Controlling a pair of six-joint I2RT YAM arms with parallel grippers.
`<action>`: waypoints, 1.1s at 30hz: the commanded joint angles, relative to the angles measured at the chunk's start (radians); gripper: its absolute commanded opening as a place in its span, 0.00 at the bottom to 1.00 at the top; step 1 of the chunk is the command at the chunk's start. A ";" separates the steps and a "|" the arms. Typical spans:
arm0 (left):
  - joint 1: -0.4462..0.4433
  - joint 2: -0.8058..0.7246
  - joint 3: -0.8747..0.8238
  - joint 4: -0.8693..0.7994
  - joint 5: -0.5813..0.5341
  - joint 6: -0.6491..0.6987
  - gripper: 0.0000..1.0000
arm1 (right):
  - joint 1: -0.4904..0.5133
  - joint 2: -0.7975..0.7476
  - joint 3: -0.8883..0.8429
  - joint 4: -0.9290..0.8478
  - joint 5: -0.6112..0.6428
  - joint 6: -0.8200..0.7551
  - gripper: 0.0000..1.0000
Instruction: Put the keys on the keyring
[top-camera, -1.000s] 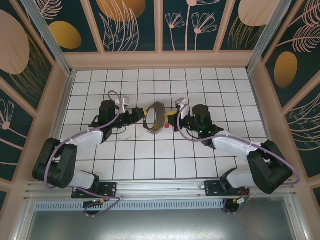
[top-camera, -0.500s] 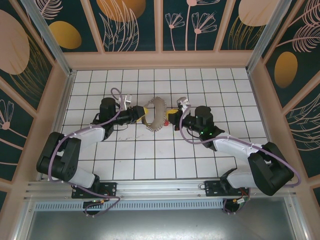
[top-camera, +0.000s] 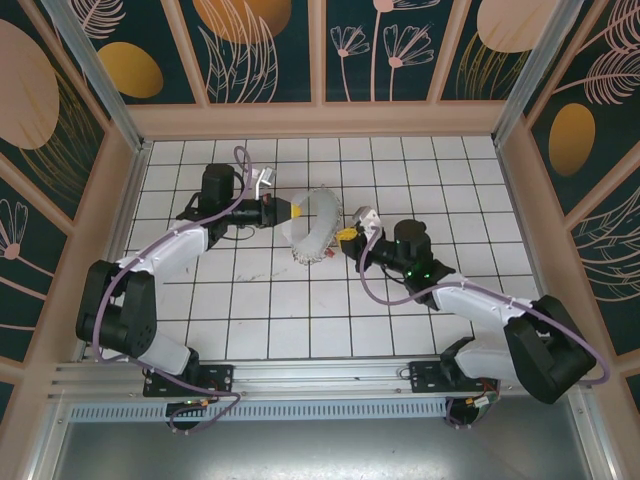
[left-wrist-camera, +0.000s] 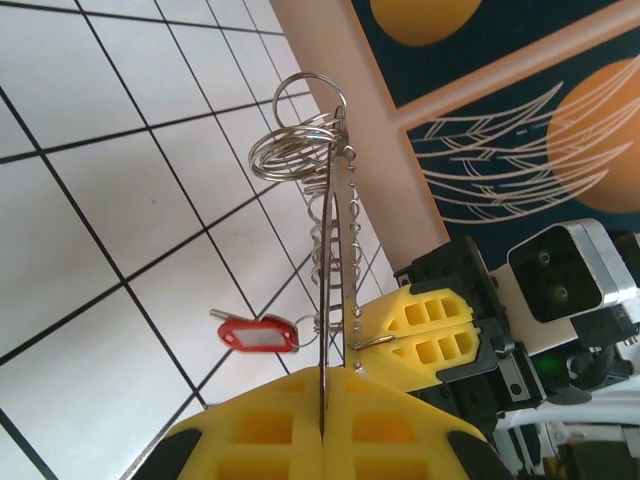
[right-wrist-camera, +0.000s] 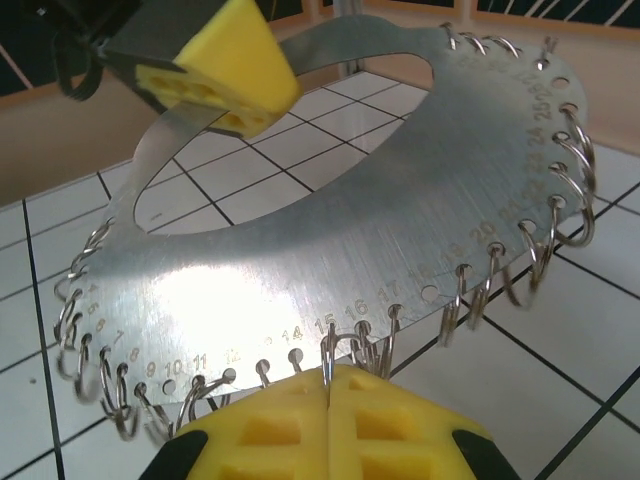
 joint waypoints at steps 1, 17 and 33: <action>0.024 0.016 0.037 -0.093 0.019 0.082 0.00 | 0.003 -0.048 -0.022 0.028 0.016 -0.106 0.00; 0.025 0.050 0.014 0.004 0.155 -0.066 0.00 | 0.045 -0.011 -0.119 0.486 0.016 -0.106 0.00; 0.028 0.054 0.014 0.217 0.209 -0.309 0.00 | -0.009 0.024 -0.153 0.779 -0.130 0.030 0.00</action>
